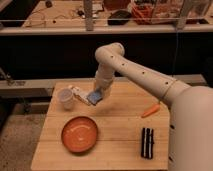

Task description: Place the white sponge in the ceramic cup

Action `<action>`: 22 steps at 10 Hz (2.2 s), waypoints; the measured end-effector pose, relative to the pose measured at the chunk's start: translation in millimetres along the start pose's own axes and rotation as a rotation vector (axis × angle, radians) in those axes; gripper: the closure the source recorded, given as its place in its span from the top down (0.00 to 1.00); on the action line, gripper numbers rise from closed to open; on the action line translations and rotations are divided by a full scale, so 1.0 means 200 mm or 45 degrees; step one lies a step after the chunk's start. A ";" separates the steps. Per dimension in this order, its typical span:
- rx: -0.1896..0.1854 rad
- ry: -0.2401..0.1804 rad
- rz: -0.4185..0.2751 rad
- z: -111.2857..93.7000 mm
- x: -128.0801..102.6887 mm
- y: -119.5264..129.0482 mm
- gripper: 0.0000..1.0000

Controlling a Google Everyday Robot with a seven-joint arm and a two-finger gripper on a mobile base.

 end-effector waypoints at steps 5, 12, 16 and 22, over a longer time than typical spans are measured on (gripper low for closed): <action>0.004 0.043 -0.067 0.01 -0.01 -0.21 0.01; 0.005 0.072 -0.179 0.04 -0.06 -0.46 0.01; 0.006 0.059 -0.226 0.06 -0.11 -0.55 0.01; 0.020 0.034 -0.269 0.07 -0.16 -0.63 0.01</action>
